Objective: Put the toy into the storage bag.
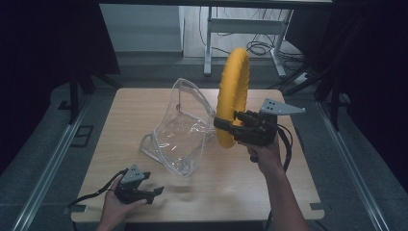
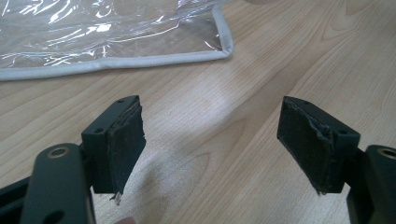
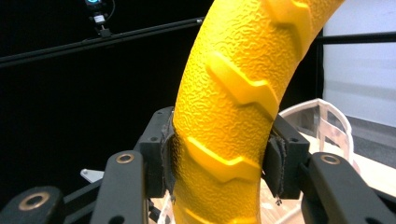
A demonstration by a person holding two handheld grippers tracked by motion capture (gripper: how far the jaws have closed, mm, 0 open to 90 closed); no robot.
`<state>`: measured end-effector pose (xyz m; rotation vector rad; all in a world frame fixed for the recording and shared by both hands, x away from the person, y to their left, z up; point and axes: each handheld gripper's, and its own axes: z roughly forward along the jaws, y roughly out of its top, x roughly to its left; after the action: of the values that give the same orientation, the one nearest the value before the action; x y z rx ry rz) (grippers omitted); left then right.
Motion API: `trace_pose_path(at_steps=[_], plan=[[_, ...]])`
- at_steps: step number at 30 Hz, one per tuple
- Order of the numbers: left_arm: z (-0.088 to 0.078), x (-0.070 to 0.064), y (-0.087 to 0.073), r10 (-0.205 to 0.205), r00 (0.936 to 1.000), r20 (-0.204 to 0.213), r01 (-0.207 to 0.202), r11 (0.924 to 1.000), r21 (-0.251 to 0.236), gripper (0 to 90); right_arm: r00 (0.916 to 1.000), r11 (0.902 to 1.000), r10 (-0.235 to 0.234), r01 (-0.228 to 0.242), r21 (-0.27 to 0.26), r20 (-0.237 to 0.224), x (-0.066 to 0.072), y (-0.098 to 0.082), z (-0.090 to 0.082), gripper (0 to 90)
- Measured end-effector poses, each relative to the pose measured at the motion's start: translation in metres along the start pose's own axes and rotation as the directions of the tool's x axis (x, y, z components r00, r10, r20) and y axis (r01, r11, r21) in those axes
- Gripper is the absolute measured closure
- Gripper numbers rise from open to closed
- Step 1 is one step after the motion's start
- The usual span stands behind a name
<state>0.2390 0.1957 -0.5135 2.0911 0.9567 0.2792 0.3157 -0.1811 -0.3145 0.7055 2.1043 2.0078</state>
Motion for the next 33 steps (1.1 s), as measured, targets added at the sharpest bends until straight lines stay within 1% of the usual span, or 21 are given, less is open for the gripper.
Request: trace_pose_path(at_steps=[1,11,22,26,27,33], plan=[[0.0,0.0,0.0,0.0,1.0,0.002,0.0,1.0,0.0,22.8,1.0,1.0,-0.008,0.008,-0.005,-0.004,0.003,0.003,0.002,50.7],[0.0,0.0,0.0,0.001,1.0,0.001,-0.001,1.0,0.002,22.8,0.9992,0.9993,-0.028,0.028,-0.024,-0.029,0.014,0.018,0.011,50.7],[0.0,0.0,0.0,0.003,1.0,0.002,-0.003,1.0,0.006,22.8,0.9977,0.9986,-0.037,0.035,-0.039,-0.057,0.022,0.027,0.026,50.6],[0.0,0.0,0.0,0.005,1.0,0.003,-0.005,1.0,0.005,22.8,0.9968,0.9982,-0.046,0.043,-0.041,-0.066,0.025,0.029,0.03,50.6],[0.0,0.0,-0.001,0.006,1.0,0.002,-0.006,1.0,0.005,22.8,0.9961,0.998,-0.055,0.053,-0.035,-0.07,0.026,0.03,0.032,50.6],[0.0,0.0,0.0,0.007,1.0,0.003,-0.007,0.9999,0.008,22.8,0.9955,0.9977,-0.06,0.057,-0.037,-0.074,0.027,0.031,0.039,50.6]])
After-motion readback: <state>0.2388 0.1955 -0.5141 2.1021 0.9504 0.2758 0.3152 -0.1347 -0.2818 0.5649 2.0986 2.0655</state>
